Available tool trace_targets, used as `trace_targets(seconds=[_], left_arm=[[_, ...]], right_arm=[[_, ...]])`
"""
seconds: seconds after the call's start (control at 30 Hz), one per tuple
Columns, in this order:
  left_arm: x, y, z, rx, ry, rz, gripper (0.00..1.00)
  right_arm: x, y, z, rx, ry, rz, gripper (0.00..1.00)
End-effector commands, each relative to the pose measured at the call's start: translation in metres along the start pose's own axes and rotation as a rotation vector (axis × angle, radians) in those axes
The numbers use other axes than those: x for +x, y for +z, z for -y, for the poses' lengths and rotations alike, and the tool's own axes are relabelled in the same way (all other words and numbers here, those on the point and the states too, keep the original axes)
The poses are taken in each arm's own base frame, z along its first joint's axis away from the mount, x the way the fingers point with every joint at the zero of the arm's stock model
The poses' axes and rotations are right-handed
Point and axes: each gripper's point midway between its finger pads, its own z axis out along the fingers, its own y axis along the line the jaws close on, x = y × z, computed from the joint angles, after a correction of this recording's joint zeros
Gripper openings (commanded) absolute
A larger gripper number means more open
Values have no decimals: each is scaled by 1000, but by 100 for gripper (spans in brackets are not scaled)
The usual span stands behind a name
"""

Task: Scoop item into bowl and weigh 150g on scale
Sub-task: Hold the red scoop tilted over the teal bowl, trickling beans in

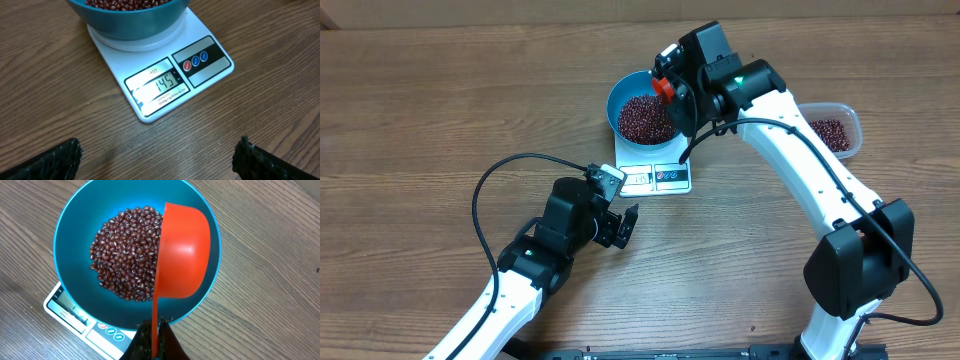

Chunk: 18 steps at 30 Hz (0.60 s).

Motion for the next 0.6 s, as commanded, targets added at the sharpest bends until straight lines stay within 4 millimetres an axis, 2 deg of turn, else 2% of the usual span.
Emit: trace_targets(seconds=[0.0, 0.57], left_arm=[[2, 2, -2, -11, -6, -8, 100], [2, 2, -2, -11, -6, -8, 99]], right_arm=[[-20, -26, 4, 35, -15, 75, 4], [-16, -26, -6, -22, -12, 64, 4]])
